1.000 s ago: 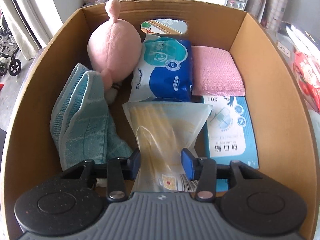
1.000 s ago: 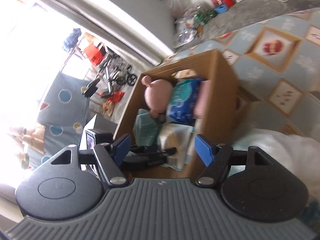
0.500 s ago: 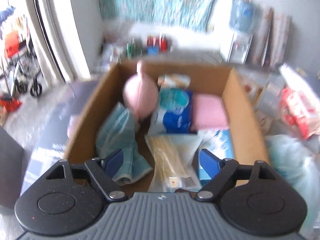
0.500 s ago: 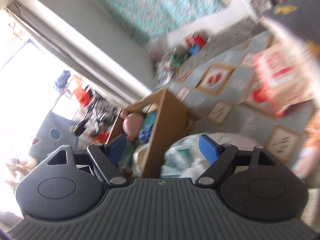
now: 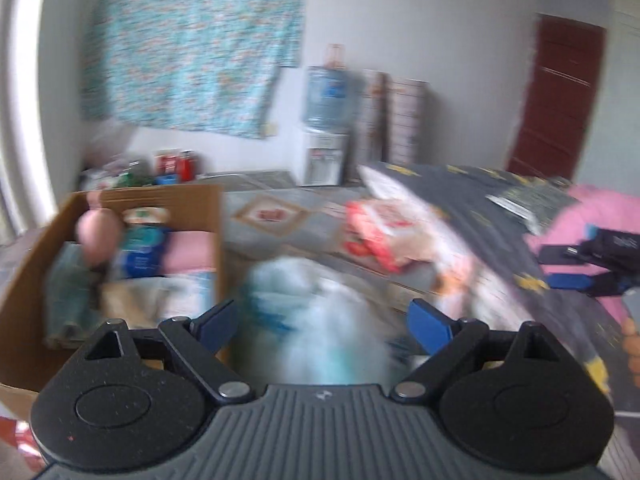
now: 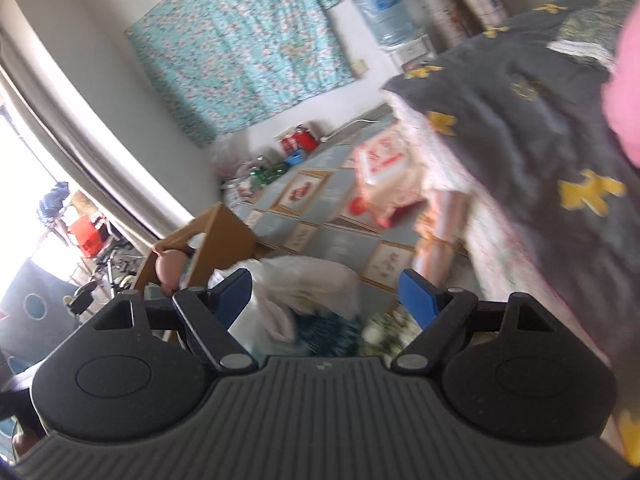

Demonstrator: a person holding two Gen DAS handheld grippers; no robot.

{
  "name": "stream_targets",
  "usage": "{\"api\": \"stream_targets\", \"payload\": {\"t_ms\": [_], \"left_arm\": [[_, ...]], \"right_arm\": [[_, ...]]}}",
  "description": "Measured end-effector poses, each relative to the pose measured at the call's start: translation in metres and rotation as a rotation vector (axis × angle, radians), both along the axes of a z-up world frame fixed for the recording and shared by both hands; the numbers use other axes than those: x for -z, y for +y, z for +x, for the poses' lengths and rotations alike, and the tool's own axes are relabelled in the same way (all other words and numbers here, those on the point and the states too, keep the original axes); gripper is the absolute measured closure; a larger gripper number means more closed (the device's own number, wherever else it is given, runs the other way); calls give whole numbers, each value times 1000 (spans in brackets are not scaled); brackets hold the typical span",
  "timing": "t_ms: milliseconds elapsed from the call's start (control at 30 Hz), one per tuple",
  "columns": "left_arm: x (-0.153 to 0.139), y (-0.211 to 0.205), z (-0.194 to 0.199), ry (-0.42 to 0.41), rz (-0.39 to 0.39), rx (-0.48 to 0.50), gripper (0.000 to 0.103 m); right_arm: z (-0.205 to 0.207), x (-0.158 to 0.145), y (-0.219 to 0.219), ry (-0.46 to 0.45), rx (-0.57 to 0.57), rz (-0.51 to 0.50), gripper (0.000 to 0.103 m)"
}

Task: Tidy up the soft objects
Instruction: 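Move the left gripper back toward the pile of items, then grasp the white yogurt cup with the left gripper and lift it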

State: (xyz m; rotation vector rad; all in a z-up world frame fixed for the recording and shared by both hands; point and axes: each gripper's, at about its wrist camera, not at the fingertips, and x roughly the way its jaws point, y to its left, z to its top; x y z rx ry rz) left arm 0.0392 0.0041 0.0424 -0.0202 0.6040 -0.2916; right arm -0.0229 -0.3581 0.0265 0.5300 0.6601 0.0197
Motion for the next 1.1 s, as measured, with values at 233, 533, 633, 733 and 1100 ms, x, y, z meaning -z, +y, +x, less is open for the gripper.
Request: {"api": "stream_targets", "payload": {"t_ms": [233,533,633,733,1100], "left_arm": [[57,-65,-8,104,-82,119,12],[99,-115,3,145,6,158,32],[107,-125,12,156,51,158,37],[113,-131,21,178,73,158,39],[129,-146,43,218,148,162,42]], "right_arm": [[-26,43,-13,77,31,31,22],[7,72,-7,131,8,-23,27],[22,74,-6,140,-6,-48,29],[35,79,-7,167,-9,-69,31],[43,73,-8,131,-63,5,34]]}}
